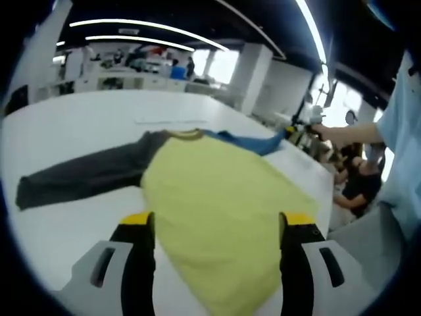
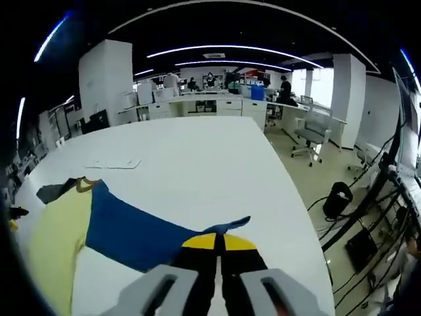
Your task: Fold the garment on the visible template until the final outline fits inside the template.
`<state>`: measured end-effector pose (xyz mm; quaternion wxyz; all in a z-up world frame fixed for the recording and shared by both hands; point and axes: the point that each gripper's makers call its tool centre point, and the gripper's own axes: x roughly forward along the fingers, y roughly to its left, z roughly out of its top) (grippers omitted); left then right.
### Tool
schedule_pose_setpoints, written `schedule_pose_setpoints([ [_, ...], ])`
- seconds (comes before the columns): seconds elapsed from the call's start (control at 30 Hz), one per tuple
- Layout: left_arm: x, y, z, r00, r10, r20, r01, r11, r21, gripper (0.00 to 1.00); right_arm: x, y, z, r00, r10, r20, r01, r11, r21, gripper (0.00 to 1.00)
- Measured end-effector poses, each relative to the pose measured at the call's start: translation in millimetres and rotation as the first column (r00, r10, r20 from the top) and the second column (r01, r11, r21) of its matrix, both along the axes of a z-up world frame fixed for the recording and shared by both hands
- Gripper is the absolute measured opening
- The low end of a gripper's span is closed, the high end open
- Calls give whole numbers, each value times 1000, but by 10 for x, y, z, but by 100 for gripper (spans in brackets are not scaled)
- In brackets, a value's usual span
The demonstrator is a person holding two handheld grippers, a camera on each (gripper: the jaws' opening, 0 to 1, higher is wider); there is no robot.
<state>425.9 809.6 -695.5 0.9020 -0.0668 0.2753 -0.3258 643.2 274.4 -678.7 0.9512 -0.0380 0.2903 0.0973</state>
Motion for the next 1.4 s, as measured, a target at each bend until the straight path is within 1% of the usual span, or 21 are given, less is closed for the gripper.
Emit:
schedule_pose_setpoints([
  [0.13, -2, -16, 21, 1000, 1, 12, -1, 1000, -15, 73, 45, 337, 184, 996, 81, 25, -81, 997, 5, 0],
  [0.17, 2, -2, 27, 1000, 4, 17, -4, 1000, -22, 73, 47, 483, 246, 993, 115, 32, -115, 993, 1, 0],
  [0.27, -1, 33, 48, 999, 12, 30, -11, 999, -31, 72, 66, 788, 349, 982, 186, 36, -186, 983, -6, 0],
  [0.3, -2, 48, 53, 999, 13, 35, -12, 999, -34, 72, 71, 928, 394, 976, 216, 42, -215, 976, -9, 0],
  [0.4, -23, 96, 64, 999, 10, 51, -9, 1000, -26, 72, 165, 1200, 471, 956, 290, 50, -290, 957, -3, 0],
  [0.43, -32, 97, 73, 998, 10, 57, -9, 1000, -24, 72, 173, 1246, 488, 952, 301, 54, -301, 954, -3, 0],
  [0.47, -42, 104, 78, 998, 11, 59, -10, 1000, -24, 72, 166, 1415, 543, 941, 335, 57, -336, 942, 2, 0],
  [0.5, -50, 108, 83, 998, 12, 61, -11, 1000, -24, 72, 162, 1506, 578, 936, 348, 60, -349, 937, 4, 0],
  [0.53, -67, 109, 98, 998, 17, 67, -15, 999, -28, 72, 165, 1664, 635, 923, 379, 68, -380, 925, 3, 0],
  [0.57, -75, 112, 106, 997, 21, 70, -19, 999, -32, 72, 167, 1751, 663, 919, 389, 71, -390, 921, 8, 0],
  [0.67, -103, 138, 112, 997, 40, 73, -36, 998, -50, 72, 79, 2197, 741, 896, 438, 79, -442, 895, 54, 0],
  [0.83, -174, 187, 146, 994, 69, 87, -63, 996, -70, 72, 128, 2715, 755, 850, 519, 87, -525, 846, 87, 0],
  [0.87, -185, 191, 147, 994, 74, 86, -68, 995, -74, 72, 141, 2795, 756, 846, 526, 92, -533, 841, 95, 0],
  [0.93, -213, 205, 138, 993, 85, 84, -79, 994, -75, 72, 108, 3018, 757, 824, 559, 93, -567, 816, 116, 0],
  [1.07, -257, 237, 144, 991, 108, 85, -101, 991, -84, 71, 103, 3390, 762, 793, 600, 103, -609, 782, 132, 0],
  [1.1, -266, 257, 143, 990, 113, 82, -106, 990, -89, 71, 107, 3460, 766, 791, 603, 105, -612, 778, 142, 0],
  [1.17, -277, 268, 158, 989, 118, 87, -109, 989, -99, 71, 54, 3679, 767, 772, 627, 107, -635, 752, 177, 0],
  [1.2, -279, 278, 162, 989, 122, 89, -113, 989, -100, 71, 39, 3788, 752, 761, 640, 105, -648, 742, 174, 0],
  [1.23, -283, 275, 166, 988, 123, 89, -114, 988, -100, 71, 34, 3824, 747, 756, 645, 105, -653, 737, 173, 0],
  [1.27, -291, 271, 172, 988, 125, 90, -116, 988, -103, 71, -11, 3940, 739, 741, 663, 107, -671, 722, 168, 0],
  [1.4, -307, 336, 131, 987, 133, 85, -124, 986, -110, 71, -46, 4257, 696, 714, 692, 105, -698, 693, 179, 0],
])
